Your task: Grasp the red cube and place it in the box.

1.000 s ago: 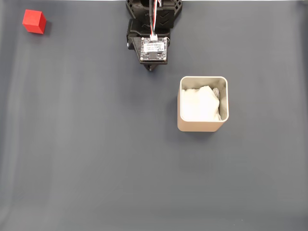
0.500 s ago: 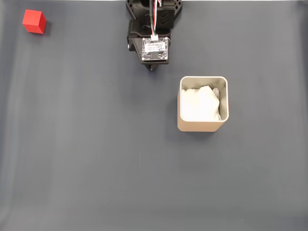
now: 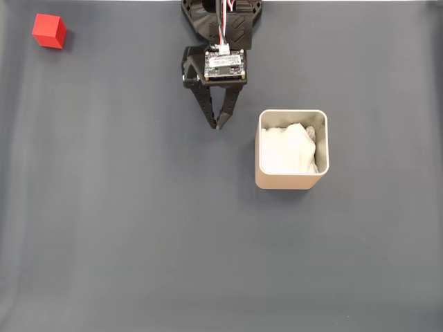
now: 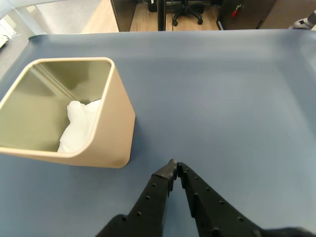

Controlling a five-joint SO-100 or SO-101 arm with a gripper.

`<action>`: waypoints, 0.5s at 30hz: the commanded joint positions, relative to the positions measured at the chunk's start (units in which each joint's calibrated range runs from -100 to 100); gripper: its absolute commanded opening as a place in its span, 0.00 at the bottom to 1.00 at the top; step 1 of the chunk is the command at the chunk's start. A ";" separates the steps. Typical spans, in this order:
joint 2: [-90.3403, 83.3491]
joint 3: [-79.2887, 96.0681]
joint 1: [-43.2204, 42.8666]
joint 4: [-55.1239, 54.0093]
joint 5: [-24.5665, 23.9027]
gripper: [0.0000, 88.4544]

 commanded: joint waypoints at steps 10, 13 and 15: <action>17.30 -23.80 1.98 -2.29 -0.93 0.00; 22.50 -29.99 3.26 -1.79 -0.93 0.00; 25.78 -34.01 4.47 -0.48 -0.83 0.00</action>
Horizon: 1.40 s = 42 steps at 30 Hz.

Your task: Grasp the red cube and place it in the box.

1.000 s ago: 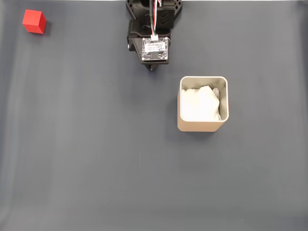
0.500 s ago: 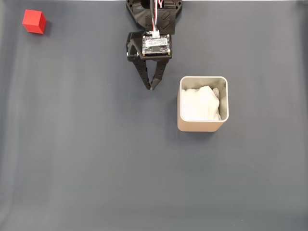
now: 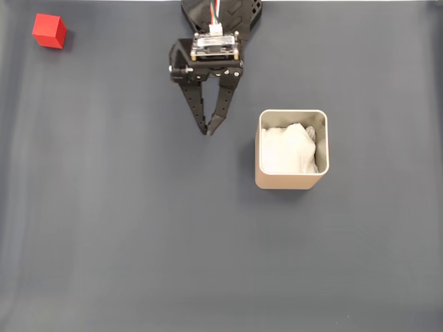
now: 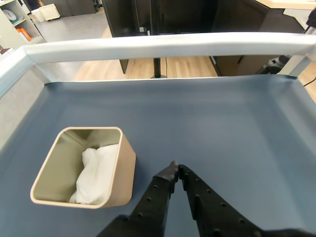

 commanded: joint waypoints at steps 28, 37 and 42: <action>34.66 -40.87 33.06 10.58 1.27 0.00; 40.29 -44.15 42.22 12.88 -0.63 0.00; 44.09 -46.15 45.91 12.88 -1.51 0.00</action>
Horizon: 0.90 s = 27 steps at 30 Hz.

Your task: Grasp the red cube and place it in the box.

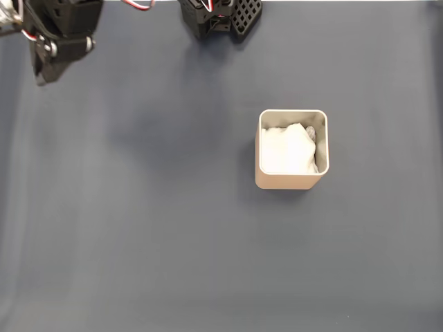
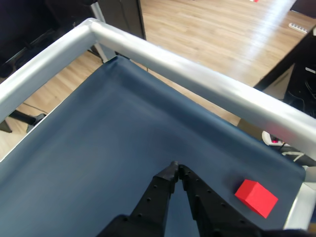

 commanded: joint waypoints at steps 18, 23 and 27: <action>14.44 -13.28 13.66 0.95 -3.08 0.00; 16.35 -13.92 16.28 0.95 -2.64 0.00; 17.38 -14.10 17.99 1.03 -2.30 0.00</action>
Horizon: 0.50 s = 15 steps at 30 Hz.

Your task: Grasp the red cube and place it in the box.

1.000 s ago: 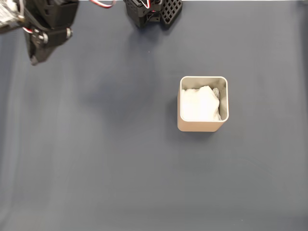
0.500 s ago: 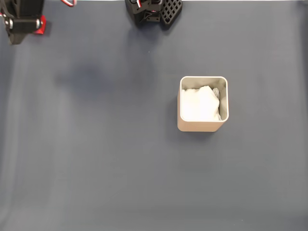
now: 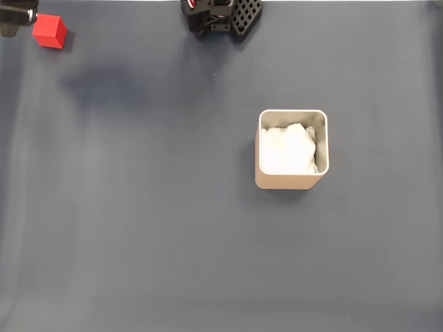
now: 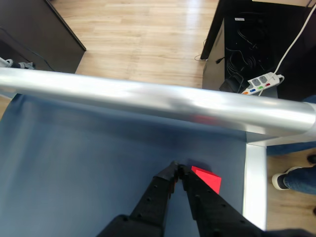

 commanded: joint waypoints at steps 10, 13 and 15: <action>1.46 -2.26 5.91 2.27 1.90 0.00; 1.12 -0.53 7.19 3.09 2.44 0.00; 0.60 0.29 7.83 4.16 2.83 0.00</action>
